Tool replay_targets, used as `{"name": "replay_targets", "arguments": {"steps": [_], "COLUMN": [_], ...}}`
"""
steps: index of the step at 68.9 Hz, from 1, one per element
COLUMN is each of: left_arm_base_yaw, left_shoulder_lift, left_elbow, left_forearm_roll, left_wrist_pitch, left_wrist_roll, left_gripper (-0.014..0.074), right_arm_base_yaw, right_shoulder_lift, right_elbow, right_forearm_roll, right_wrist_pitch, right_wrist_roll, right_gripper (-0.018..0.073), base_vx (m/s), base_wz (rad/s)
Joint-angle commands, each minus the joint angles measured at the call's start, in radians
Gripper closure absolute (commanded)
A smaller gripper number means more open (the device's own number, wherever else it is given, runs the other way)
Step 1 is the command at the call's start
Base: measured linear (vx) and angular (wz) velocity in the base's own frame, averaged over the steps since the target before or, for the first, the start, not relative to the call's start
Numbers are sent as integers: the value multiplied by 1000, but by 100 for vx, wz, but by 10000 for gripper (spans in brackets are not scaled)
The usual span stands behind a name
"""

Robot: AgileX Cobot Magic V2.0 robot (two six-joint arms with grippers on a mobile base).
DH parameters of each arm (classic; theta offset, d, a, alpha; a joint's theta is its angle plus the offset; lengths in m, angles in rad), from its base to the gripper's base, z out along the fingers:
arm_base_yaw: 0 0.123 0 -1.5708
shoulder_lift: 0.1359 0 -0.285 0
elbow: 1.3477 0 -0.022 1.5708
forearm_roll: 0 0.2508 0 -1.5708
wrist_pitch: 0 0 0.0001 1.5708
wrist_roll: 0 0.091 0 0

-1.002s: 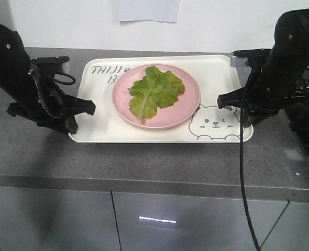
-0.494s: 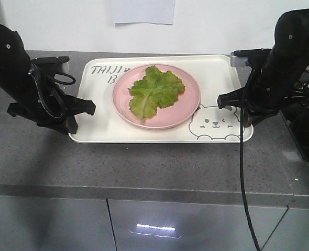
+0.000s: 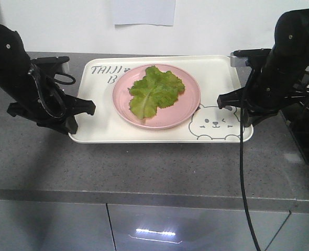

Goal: Transfer vegetables to tray and serve
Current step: 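Hold the tray level with both grippers as the base approaches the counter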

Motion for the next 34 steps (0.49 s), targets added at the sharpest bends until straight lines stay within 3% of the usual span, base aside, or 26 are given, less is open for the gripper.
{"name": "replay_targets", "arguments": {"steps": [1, 34], "left_arm_base_yaw": [-18, -18], "left_shoulder_lift": [-63, -63], "left_elbow": [-39, -39], "left_forearm_roll": [-73, -73], "left_wrist_pitch": [-49, -49], "left_wrist_roll": [26, 26], "left_gripper": [603, 603], "right_arm_base_yaw": [6, 6], "right_shoulder_lift": [-59, -59], "right_elbow": [-27, -27], "right_forearm_roll": [25, 25], "right_wrist_pitch": [-52, -52], "right_wrist_roll": [-26, -26], "right_gripper": [568, 568], "base_vx": [2, 3], "base_wz": [1, 1]}}
